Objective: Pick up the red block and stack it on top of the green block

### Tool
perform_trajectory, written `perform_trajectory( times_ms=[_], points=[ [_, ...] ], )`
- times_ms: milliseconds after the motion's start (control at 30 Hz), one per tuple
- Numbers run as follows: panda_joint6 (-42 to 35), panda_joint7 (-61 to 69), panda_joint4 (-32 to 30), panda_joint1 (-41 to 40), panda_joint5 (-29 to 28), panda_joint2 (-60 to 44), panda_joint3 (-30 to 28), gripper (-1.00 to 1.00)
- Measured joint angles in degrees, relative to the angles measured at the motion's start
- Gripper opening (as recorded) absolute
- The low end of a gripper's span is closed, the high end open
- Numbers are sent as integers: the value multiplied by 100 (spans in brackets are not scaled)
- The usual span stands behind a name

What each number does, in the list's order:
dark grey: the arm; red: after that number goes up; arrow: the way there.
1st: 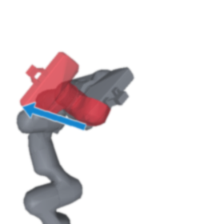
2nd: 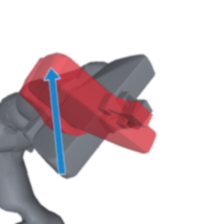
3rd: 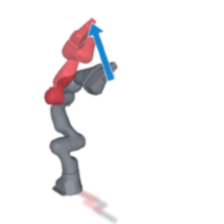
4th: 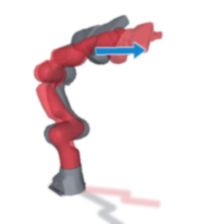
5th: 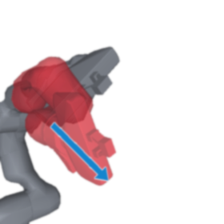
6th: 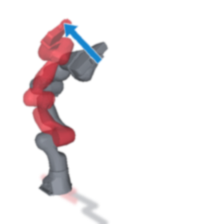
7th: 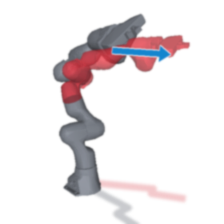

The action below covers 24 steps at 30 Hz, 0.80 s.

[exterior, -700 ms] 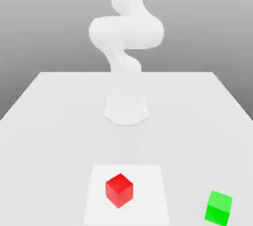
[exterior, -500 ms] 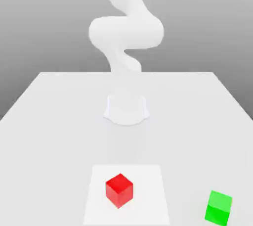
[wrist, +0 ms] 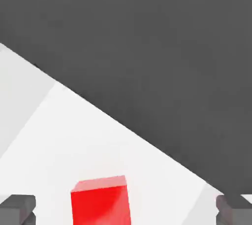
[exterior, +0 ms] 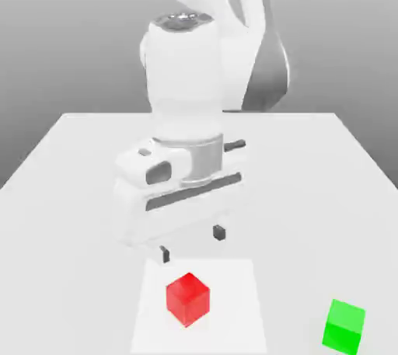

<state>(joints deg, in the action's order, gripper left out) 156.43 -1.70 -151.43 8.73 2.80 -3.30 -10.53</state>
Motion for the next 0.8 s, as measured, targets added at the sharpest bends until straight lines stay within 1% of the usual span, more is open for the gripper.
perform_trajectory(
  times_ms=[100, 200, 233, 467, 633, 700, 800],
  points=[
    [460, 288, -2, -93, 176, -618, 129, 0],
    [973, 514, 82, -290, 455, -1240, 385, 0],
    [1086, 560, 102, -339, 515, -1376, 448, -100],
    [1074, 555, 101, -352, 507, -1373, 459, -100],
    [321, 216, -41, -202, 50, -467, 210, -100],
    [18, 14, 137, -45, -89, -337, 362, -100],
    [-388, -348, 671, 418, -223, -463, 753, -100]
  ],
)
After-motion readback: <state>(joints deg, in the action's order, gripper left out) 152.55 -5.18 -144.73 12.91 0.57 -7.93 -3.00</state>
